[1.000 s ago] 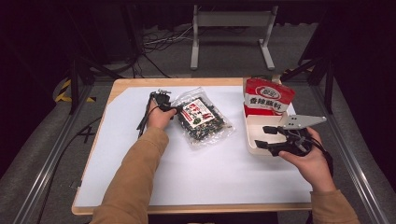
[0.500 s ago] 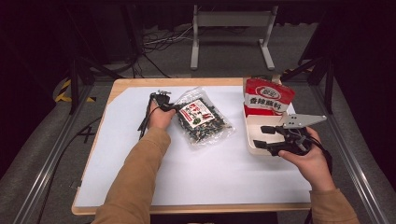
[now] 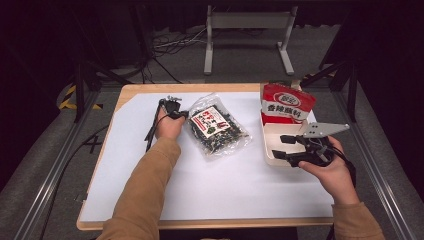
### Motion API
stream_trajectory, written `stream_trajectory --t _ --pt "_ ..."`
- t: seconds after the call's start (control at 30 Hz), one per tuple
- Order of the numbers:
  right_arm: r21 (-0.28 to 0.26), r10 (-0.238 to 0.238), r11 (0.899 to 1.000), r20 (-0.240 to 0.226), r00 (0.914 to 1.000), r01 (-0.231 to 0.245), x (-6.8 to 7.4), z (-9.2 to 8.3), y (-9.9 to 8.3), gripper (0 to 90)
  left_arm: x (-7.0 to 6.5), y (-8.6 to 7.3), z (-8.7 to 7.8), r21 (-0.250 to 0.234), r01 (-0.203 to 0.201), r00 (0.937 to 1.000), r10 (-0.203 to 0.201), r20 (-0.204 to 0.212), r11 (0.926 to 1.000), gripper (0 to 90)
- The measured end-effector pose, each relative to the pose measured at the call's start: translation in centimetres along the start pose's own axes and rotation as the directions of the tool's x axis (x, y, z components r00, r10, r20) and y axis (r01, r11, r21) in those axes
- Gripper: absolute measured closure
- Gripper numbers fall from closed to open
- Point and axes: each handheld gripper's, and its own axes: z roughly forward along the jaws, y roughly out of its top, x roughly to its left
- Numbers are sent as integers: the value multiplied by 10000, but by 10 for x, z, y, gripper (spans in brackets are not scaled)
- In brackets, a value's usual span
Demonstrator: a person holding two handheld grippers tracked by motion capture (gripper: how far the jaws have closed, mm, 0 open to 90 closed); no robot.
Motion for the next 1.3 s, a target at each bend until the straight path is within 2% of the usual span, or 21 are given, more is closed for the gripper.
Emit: stream_trajectory --t 0.07,0.23,0.33,0.37,0.4,0.43,0.53,0.57,0.7,0.83,0.97,1.0,1.03,1.07,1.13,1.23,1.27,1.3 --pt "-6 -16 10000 35 10000 16 0 -1 0 365 0 2 -5 67 -138 9999 138 25 9999 877" --pt "12 -64 10000 81 9999 64 2 0 1 365 -2 4 -16 -279 -161 9997 166 195 9995 881" --pt "18 -96 10000 96 9999 96 2 0 2 366 -9 11 -34 -652 -431 9989 443 180 9969 882" --pt "24 -90 10000 96 9999 90 2 0 2 366 -9 11 -34 -652 -431 9989 443 180 9969 883" --pt "30 -82 10000 102 9999 81 2 1 2 367 -12 14 -43 -892 -512 9980 542 315 9947 884" --pt "35 -73 10000 125 9999 73 3 2 3 367 -12 14 -43 -892 -512 9980 542 315 9947 884" --pt "62 -155 9999 81 9998 155 5 5 5 367 -19 19 -58 -1284 -716 9956 786 503 9891 886" --pt "87 -197 9998 83 9998 196 6 5 6 367 -19 19 -58 -1284 -716 9956 786 503 9891 886" --pt "59 -274 9996 182 9995 273 9 7 8 374 -28 21 -77 -1628 -1115 9919 1198 420 9803 885" --pt "-163 -320 9993 342 9989 326 10 5 11 384 -35 23 -93 -2041 -1540 9858 1645 353 9668 885" --pt "-201 -364 9991 382 9986 372 12 4 13 385 -43 24 -108 -2529 -1853 9787 2016 399 9496 886" --pt "-196 -375 9991 390 9985 383 12 4 13 385 -43 24 -108 -2529 -1853 9787 2016 399 9496 886" --pt "-196 -375 9991 390 9985 383 12 4 13 385 -45 24 -114 -2665 -1973 9756 2157 412 9434 886" --pt "-203 -388 9990 375 9985 396 13 4 13 385 -50 24 -122 -2878 -2149 9707 2366 424 9333 886" --pt "-206 -422 9989 375 9984 430 13 4 14 385 -56 24 -130 -3088 -2344 9644 2604 453 9218 886" --pt "-235 -439 9987 364 9984 447 14 4 15 385 -63 22 -142 -3220 -2652 9536 2966 520 9089 886" --pt "-235 -439 9987 364 9984 447 14 4 15 385 -63 22 -142 -3220 -2652 9536 2966 520 9089 885" --pt "-233 -459 9986 357 9983 468 15 4 15 385 -67 21 -147 -3326 -2786 9494 3107 465 9010 885"
